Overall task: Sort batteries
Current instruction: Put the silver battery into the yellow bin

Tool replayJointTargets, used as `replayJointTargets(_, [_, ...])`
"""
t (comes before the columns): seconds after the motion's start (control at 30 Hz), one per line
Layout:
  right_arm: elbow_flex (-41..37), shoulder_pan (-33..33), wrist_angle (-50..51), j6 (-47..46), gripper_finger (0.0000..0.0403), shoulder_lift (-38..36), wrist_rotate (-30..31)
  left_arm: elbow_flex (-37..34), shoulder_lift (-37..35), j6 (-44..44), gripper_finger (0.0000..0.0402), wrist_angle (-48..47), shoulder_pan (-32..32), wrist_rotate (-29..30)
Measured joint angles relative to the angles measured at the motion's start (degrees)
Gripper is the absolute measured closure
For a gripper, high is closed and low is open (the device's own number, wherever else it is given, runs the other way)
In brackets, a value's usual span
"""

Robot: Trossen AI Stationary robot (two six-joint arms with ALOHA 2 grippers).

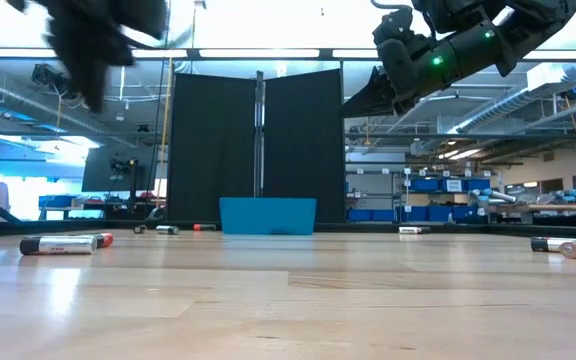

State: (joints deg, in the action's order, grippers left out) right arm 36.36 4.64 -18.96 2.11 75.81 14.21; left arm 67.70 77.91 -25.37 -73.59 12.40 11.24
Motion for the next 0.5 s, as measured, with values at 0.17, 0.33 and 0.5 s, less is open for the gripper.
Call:
replayJointTargets(0.17, [0.02,0.0,1.64,-0.02,0.0389,0.0,-0.98,0.0,0.41,22.07,0.0397,3.59,-13.81,-3.98])
replayJointTargets(0.33, [0.02,-0.01,3.6,-0.3,0.0384,0.0,-1.0,0.0,2.86,39.8,0.0399,3.46,-23.75,-4.35])
replayJointTargets(0.5, [0.02,-0.11,5.34,-1.11,0.0378,0.0,-1.02,0.0,8.35,53.79,0.04,6.19,-31.1,-2.93])
